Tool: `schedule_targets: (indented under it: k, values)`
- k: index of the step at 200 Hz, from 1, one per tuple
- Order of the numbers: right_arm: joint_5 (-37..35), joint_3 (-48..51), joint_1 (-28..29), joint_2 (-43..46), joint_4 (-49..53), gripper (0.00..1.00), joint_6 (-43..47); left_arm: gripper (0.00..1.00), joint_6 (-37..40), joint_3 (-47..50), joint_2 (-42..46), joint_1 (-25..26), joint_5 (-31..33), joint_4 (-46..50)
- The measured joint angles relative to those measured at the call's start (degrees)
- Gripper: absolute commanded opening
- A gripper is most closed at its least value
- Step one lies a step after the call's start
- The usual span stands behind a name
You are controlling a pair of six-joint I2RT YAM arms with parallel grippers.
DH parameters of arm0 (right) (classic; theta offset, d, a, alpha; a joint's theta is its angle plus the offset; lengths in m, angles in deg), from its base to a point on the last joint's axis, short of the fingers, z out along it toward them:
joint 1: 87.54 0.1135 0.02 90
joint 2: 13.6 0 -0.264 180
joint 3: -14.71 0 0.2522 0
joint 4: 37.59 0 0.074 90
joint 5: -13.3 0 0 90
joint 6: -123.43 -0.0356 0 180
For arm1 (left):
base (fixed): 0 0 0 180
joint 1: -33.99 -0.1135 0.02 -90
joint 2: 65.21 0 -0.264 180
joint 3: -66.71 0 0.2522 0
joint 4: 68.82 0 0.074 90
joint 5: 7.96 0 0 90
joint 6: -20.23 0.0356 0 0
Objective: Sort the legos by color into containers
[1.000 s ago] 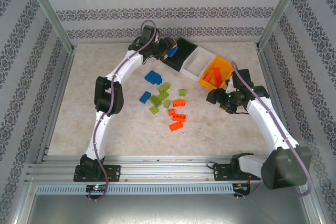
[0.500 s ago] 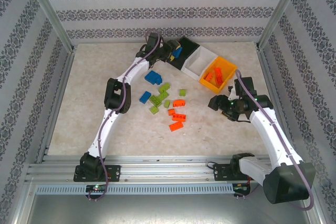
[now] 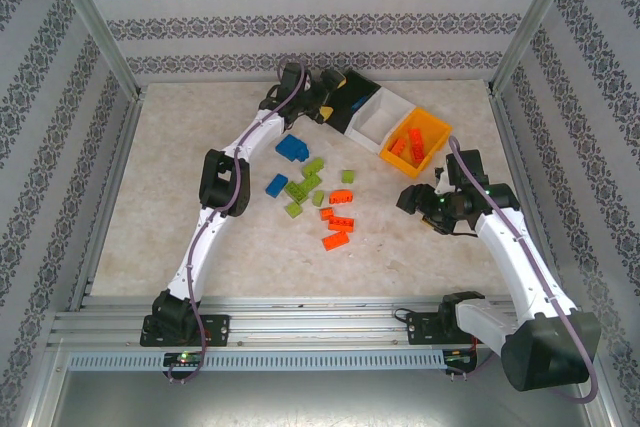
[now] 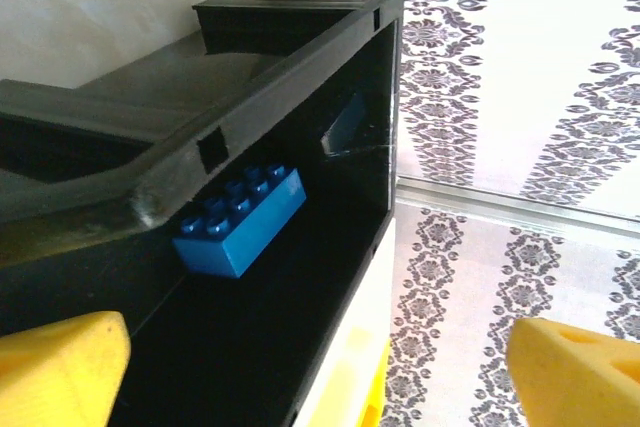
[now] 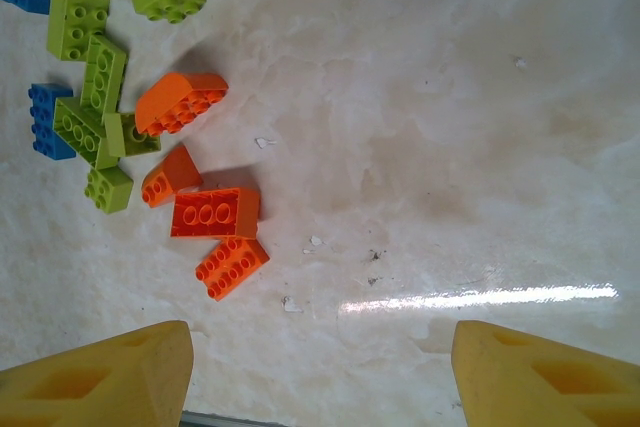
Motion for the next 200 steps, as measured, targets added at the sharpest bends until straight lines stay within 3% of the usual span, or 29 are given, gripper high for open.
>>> schedule_targets:
  k: [117, 200]
  values:
    - [0.1, 0.9, 0.0, 0.0, -0.1, 0.70, 0.0, 1.00, 3.8, 0.8, 1.1, 0.0, -1.3, 2.5]
    - [0.7, 0.9, 2.1, -0.3, -1.8, 0.70, -0.8, 1.00, 12.0, 14.5, 14.5, 0.6, -2.2, 6.2]
